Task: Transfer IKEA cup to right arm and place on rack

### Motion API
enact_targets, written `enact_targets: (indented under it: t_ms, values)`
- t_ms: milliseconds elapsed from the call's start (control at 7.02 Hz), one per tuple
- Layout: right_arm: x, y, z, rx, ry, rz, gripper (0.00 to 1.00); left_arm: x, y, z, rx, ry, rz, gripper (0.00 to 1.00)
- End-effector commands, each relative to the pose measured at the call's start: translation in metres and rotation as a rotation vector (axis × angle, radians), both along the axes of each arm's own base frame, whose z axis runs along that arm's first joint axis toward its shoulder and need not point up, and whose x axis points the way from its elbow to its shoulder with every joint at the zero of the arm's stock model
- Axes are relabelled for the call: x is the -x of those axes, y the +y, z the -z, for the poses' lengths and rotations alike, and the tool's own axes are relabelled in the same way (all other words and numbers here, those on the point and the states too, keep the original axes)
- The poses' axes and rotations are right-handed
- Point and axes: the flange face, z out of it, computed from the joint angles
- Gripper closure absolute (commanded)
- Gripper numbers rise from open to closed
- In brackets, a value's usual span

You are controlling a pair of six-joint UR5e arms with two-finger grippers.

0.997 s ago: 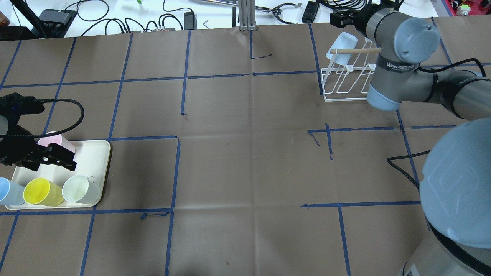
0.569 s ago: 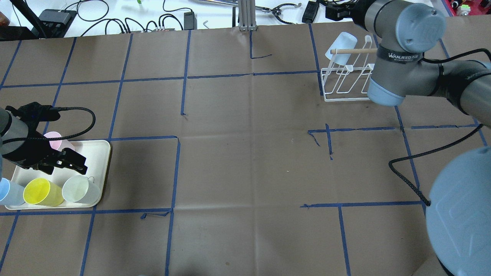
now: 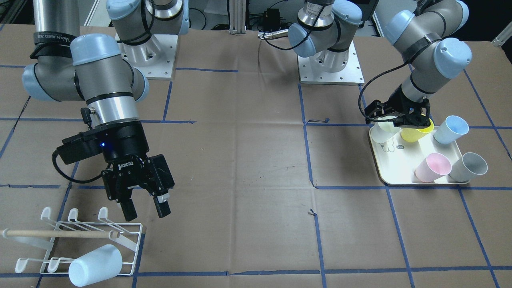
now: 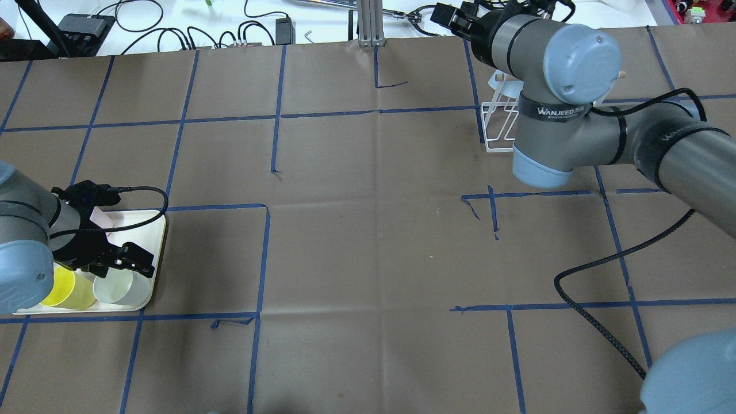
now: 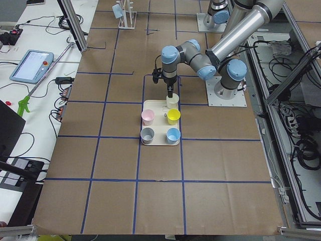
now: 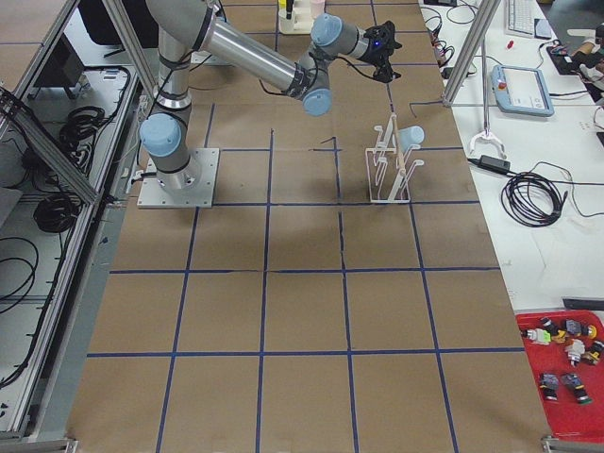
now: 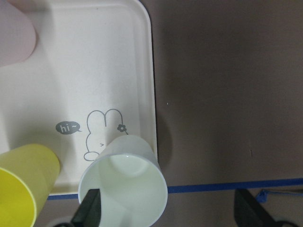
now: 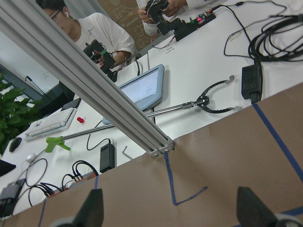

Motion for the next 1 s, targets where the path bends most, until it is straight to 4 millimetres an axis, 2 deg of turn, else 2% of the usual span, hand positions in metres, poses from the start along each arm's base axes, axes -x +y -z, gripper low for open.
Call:
enact_targets:
  t_ms: [0,142,285,569,712,854]
  values:
    - [-0.029,0.046,-0.016,-0.068,-0.287,0.059,0.0,-0.009,-0.001,0.014,-0.034,-0.033,-0.006,0.01]
    - [-0.044,0.067,-0.015,-0.002,-0.381,0.052,0.0,-0.01,-0.001,0.013,-0.034,-0.039,-0.008,0.03]
    - [-0.051,0.076,-0.013,-0.014,-0.486,0.082,0.0,-0.01,0.0,0.015,-0.037,-0.037,-0.01,0.16]
    - [-0.063,0.083,-0.01,-0.072,-0.585,0.094,0.0,-0.009,0.001,0.017,-0.051,-0.03,-0.014,0.69]
    - [-0.064,0.084,-0.011,-0.069,-0.588,0.094,0.0,-0.009,0.001,0.017,-0.052,-0.029,-0.026,0.91]
    - [-0.064,0.084,-0.011,-0.075,-0.604,0.104,0.0,-0.009,0.001,0.017,-0.054,-0.028,-0.028,1.0]
